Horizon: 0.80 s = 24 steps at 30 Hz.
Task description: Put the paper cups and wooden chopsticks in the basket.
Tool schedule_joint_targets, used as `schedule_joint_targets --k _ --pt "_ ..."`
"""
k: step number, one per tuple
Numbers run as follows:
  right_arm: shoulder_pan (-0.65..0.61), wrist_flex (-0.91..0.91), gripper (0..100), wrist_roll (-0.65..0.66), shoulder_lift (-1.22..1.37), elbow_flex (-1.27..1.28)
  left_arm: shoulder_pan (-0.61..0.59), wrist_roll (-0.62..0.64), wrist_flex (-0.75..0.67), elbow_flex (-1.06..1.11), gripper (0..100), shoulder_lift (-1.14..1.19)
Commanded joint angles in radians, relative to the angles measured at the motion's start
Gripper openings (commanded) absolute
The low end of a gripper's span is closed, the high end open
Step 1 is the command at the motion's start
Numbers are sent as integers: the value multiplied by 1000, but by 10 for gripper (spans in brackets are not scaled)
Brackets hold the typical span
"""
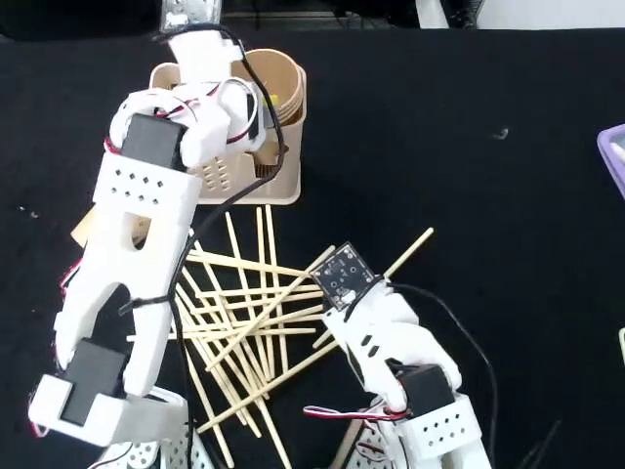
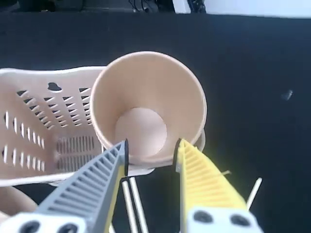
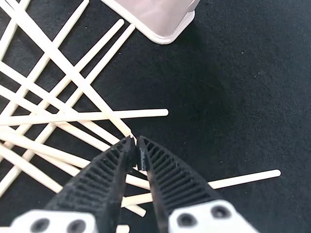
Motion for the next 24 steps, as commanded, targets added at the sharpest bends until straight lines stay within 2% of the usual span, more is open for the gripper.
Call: schedule_joint_targets --k 1,3,5,8,11,13,16,18,24 --pt "14 -26 11 0 -13 -2 5 -97 58 -101 177 -144" --pt "14 -26 11 0 -13 -2 -1 -158 115 -111 177 -209" --pt "12 -26 11 0 -13 -2 -65 -178 199 -111 177 -258" --pt "11 -26 11 0 -13 -2 -229 -133 292 -70 181 -275" --pt "9 -31 11 0 -13 -2 -452 -80 292 48 183 -235" --pt "9 -31 11 0 -13 -2 -539 -74 290 124 202 -169" --pt "9 -29 11 0 -13 -2 -579 -74 296 191 270 -25" --pt "9 -28 11 0 -13 -2 -578 -74 295 182 273 77" --pt "9 -25 11 0 -13 -2 -549 -66 298 -8 273 285"
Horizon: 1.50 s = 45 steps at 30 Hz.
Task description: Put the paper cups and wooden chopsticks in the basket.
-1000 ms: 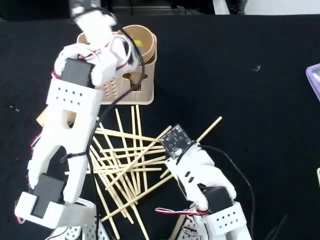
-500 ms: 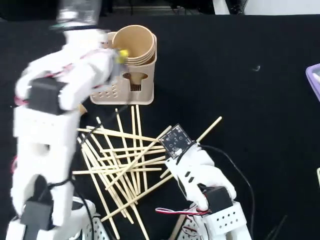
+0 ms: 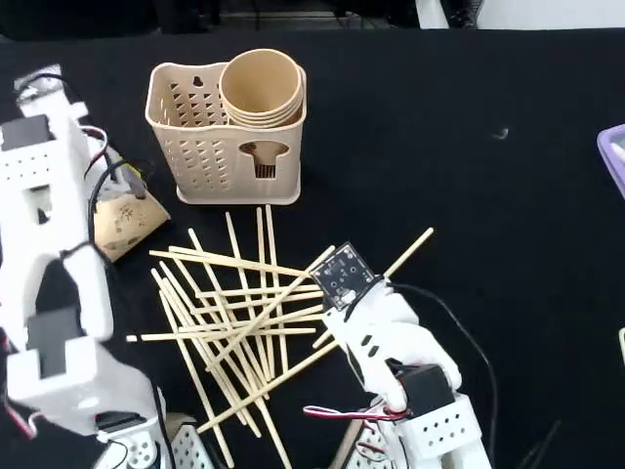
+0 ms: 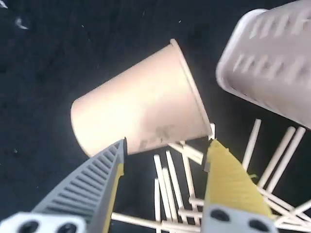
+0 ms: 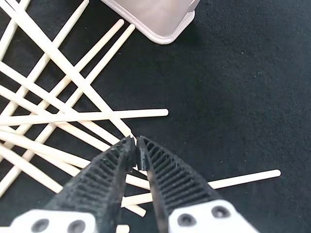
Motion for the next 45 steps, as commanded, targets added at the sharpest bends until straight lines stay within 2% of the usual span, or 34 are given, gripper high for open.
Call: schedule_joint_targets --k 1,9,13,20,23,31,41,45 --pt "9 -25 11 0 -13 -2 16 15 5 -191 273 107" --pt "9 -25 11 0 -13 -2 15 8 6 -403 273 296" --pt "9 -25 11 0 -13 -2 28 -3 9 -443 273 344" --pt "9 -26 11 0 -13 -2 41 -186 213 -538 273 364" --pt "9 -26 11 0 -13 -2 36 -230 255 -542 273 365" --pt "9 -26 11 0 -13 -2 2 -227 253 -532 231 365" --pt "9 -25 11 0 -13 -2 16 -222 250 -650 267 353" --pt "9 -25 11 0 -13 -2 15 -123 252 -674 268 373"
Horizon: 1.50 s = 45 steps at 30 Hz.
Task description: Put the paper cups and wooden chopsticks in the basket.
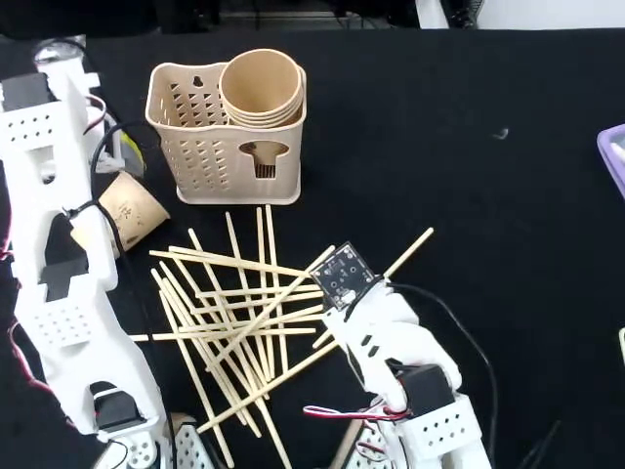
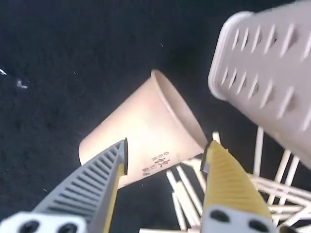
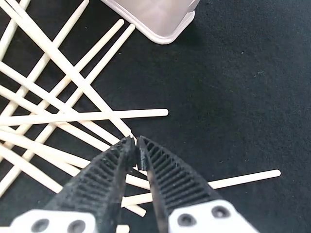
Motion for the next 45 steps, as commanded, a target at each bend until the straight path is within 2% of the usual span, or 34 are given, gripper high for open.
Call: schedule_joint_targets --k 1,5,10,16,20,22,28,33,36,40,43,45 --pt "9 -25 11 0 -13 -2 4 114 0 -54 269 11" --pt "9 -26 11 0 -13 -2 27 178 -26 -44 269 91" --pt "9 -26 11 0 -13 -2 38 176 -26 -45 264 164" --pt "9 -26 11 0 -13 -2 15 175 2 -42 236 129" --pt "9 -28 11 0 -13 -2 -5 118 6 -10 93 143" --pt "9 -28 11 0 -13 -2 -21 101 8 15 52 152" --pt "9 -28 11 0 -13 -2 -120 95 9 25 46 84" --pt "9 -31 11 0 -13 -2 -199 -20 9 58 27 -25" --pt "9 -31 11 0 -13 -2 -226 -81 9 139 30 -97" --pt "9 -31 11 0 -13 -2 -208 -92 9 243 45 -181" --pt "9 -31 11 0 -13 -2 -142 -63 9 297 176 -232" --pt "9 -28 11 0 -13 -2 -104 37 9 326 280 -273"
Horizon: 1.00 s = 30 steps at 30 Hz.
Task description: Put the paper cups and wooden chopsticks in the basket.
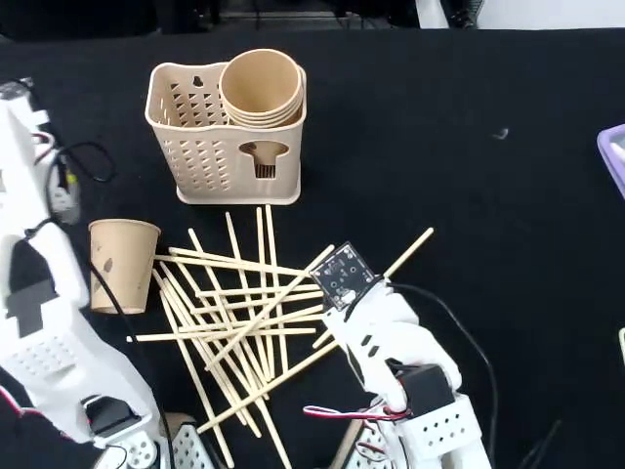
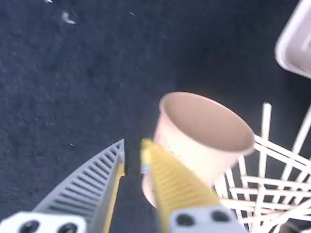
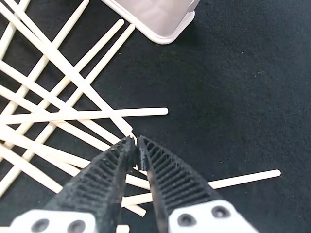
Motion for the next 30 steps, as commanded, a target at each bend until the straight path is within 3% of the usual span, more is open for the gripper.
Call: schedule_joint_targets --k 1,9,30 --pt "9 -28 11 0 -13 -2 101 175 12 39 304 -133" --pt "12 -26 11 0 -13 -2 205 453 12 145 288 -141" --pt "12 -26 11 0 -13 -2 119 463 2 159 289 -80"
